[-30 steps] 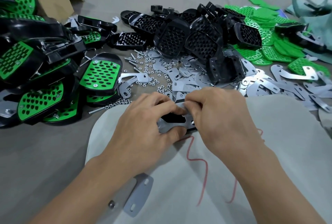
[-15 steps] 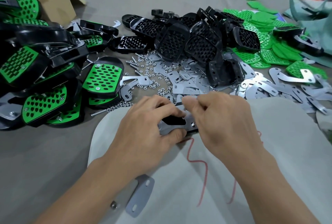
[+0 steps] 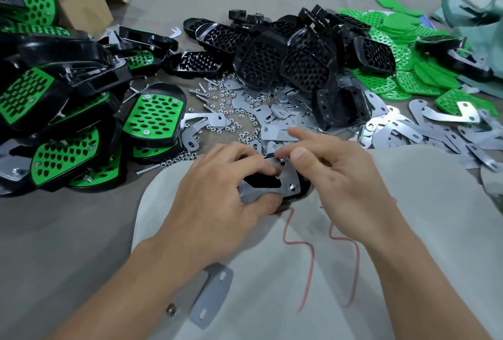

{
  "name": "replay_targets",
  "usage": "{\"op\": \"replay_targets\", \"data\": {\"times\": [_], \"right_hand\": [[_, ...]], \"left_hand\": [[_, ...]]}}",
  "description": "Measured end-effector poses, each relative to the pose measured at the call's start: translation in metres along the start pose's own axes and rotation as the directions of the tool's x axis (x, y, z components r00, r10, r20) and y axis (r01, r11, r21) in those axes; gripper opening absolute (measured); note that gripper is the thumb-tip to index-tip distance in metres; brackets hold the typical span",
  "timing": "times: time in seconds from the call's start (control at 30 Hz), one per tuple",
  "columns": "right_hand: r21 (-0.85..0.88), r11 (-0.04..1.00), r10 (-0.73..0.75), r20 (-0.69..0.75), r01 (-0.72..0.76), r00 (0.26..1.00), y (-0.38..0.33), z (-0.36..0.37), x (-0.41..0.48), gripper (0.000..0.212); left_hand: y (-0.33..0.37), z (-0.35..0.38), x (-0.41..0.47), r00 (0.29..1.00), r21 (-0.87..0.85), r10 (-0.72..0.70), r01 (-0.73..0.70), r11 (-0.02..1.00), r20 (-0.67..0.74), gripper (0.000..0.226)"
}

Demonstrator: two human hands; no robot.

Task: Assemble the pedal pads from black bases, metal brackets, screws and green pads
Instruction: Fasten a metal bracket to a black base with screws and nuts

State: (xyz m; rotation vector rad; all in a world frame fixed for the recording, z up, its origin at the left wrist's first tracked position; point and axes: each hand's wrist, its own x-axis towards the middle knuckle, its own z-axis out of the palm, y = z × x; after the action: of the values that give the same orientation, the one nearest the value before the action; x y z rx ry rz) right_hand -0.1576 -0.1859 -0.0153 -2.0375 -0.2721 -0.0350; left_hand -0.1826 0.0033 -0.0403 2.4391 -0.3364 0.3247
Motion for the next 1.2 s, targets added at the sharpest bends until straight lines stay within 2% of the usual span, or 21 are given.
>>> {"op": "replay_targets", "data": {"times": [0.1,0.13,0.2,0.27,0.37,0.4,0.47,0.53,0.63,0.67,0.77,0.83,0.93,1.0,1.07,1.13,1.2], "right_hand": [[-0.06,0.998,-0.003,-0.138,-0.005,0.99,0.006,-0.005,-0.001,0.04],[-0.026,1.0,0.004,-0.142,-0.008,0.99,0.006,-0.007,-0.001,0.04],[0.114,0.993,0.038,-0.008,-0.036,0.999,0.004,-0.005,-0.002,0.03],[0.075,0.995,0.06,0.061,-0.064,0.996,0.003,-0.001,-0.002,0.032],[-0.047,0.997,0.061,-0.138,-0.068,0.988,0.007,-0.006,-0.002,0.047],[-0.015,0.998,0.055,-0.148,-0.058,0.987,0.007,-0.008,-0.002,0.046],[0.113,0.992,0.052,-0.021,-0.049,0.998,0.006,-0.007,-0.002,0.034],[0.075,0.996,0.043,0.052,-0.047,0.998,0.004,-0.001,-0.003,0.032],[-0.079,0.996,0.035,-0.115,-0.045,0.993,0.009,-0.003,-0.003,0.042],[-0.074,0.996,0.032,-0.13,-0.042,0.991,0.009,-0.006,-0.003,0.042],[0.116,0.993,0.018,-0.015,-0.017,1.0,0.007,-0.003,-0.002,0.027],[0.071,0.997,0.004,0.02,-0.005,1.0,0.006,0.002,-0.002,0.026],[-0.035,0.999,0.002,-0.088,-0.005,0.996,0.01,-0.001,-0.003,0.034],[0.007,1.0,0.006,-0.097,-0.006,0.995,0.011,-0.004,-0.003,0.031],[0.079,0.997,0.024,-0.038,-0.021,0.999,0.008,-0.002,-0.002,0.025],[0.023,1.0,0.007,-0.005,-0.006,1.0,0.008,0.002,-0.002,0.024],[-0.014,1.0,-0.007,-0.03,0.007,1.0,0.007,0.003,-0.003,0.024]], "left_hand": [[0.001,-0.001,-0.001,1.0,-0.014,-0.013,0.013,1.0,0.003,0.033],[0.001,-0.002,-0.001,1.0,-0.019,-0.017,0.017,1.0,0.002,0.033],[0.002,-0.002,-0.001,1.0,-0.008,-0.017,0.017,1.0,0.007,0.033],[0.002,-0.002,-0.001,1.0,0.009,-0.01,0.01,1.0,0.008,0.034],[0.002,-0.002,-0.002,1.0,-0.015,-0.02,0.021,1.0,0.004,0.034],[0.002,-0.003,-0.001,1.0,-0.024,-0.026,0.026,0.999,0.003,0.033],[0.003,-0.002,-0.001,1.0,-0.016,-0.024,0.025,1.0,0.007,0.033],[0.002,-0.002,0.0,1.0,0.0,-0.019,0.019,1.0,0.012,0.034],[0.002,-0.002,-0.001,1.0,-0.029,-0.023,0.023,0.999,0.011,0.034],[0.002,-0.002,-0.001,1.0,-0.037,-0.023,0.023,0.999,0.011,0.034],[0.002,-0.002,0.0,1.0,-0.023,-0.023,0.023,0.999,0.007,0.034],[0.002,-0.002,0.001,1.0,-0.009,-0.017,0.017,1.0,0.004,0.034],[0.001,-0.002,0.0,1.0,-0.03,-0.017,0.017,0.999,0.008,0.033],[0.001,-0.002,0.001,1.0,-0.039,-0.02,0.02,0.999,0.005,0.033],[0.0,-0.001,0.001,1.0,-0.026,-0.013,0.013,1.0,0.004,0.033],[-0.002,-0.001,0.001,1.0,-0.016,-0.007,0.007,1.0,0.005,0.033],[-0.002,-0.001,0.001,1.0,-0.016,-0.003,0.004,1.0,0.004,0.032]]}}
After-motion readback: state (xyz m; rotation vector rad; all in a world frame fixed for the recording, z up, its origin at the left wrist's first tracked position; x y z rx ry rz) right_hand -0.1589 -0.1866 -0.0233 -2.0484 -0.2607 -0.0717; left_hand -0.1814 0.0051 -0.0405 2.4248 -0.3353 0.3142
